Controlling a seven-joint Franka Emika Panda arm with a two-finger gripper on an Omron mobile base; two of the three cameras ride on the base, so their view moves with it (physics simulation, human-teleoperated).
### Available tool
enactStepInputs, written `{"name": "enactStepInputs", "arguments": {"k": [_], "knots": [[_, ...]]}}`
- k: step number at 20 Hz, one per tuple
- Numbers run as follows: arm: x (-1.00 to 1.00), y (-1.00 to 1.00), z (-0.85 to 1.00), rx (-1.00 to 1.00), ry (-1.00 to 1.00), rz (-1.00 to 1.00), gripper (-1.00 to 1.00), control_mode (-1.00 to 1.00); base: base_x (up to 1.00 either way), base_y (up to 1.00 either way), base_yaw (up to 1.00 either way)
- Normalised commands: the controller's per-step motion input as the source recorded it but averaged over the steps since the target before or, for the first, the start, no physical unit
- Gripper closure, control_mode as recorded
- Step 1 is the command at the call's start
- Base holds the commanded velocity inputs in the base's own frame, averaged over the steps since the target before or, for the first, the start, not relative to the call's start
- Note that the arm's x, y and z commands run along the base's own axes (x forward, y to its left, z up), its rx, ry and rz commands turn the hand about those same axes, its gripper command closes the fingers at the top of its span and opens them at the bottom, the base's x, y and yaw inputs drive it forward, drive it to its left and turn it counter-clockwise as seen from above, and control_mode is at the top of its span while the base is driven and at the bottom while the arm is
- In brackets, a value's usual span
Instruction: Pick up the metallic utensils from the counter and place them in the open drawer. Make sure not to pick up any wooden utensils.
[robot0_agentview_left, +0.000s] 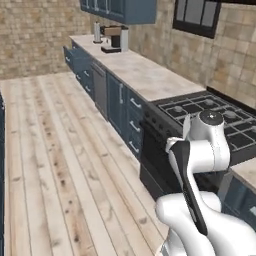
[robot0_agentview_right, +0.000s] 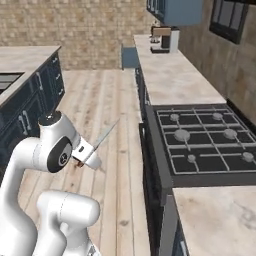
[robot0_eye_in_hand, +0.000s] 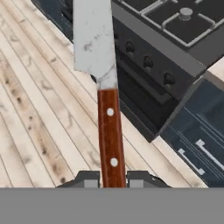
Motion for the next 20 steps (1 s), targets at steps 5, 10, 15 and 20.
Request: {"name": "enactStepInputs", "arguments": {"k": [5, 10, 15, 20], "knots": [[0.0, 0.0, 0.0, 0.0, 0.0, 0.0, 1.0, 1.0, 1.0, 0.08, 0.39], [0.0, 0.0, 0.0, 0.0, 0.0, 0.0, 1.0, 1.0, 1.0, 0.0, 0.34], [0.0, 0.0, 0.0, 0.0, 0.0, 0.0, 1.0, 1.0, 1.0, -0.1, 0.28], [0.0, 0.0, 0.0, 0.0, 0.0, 0.0, 1.0, 1.0, 1.0, -0.25, 0.2]]}}
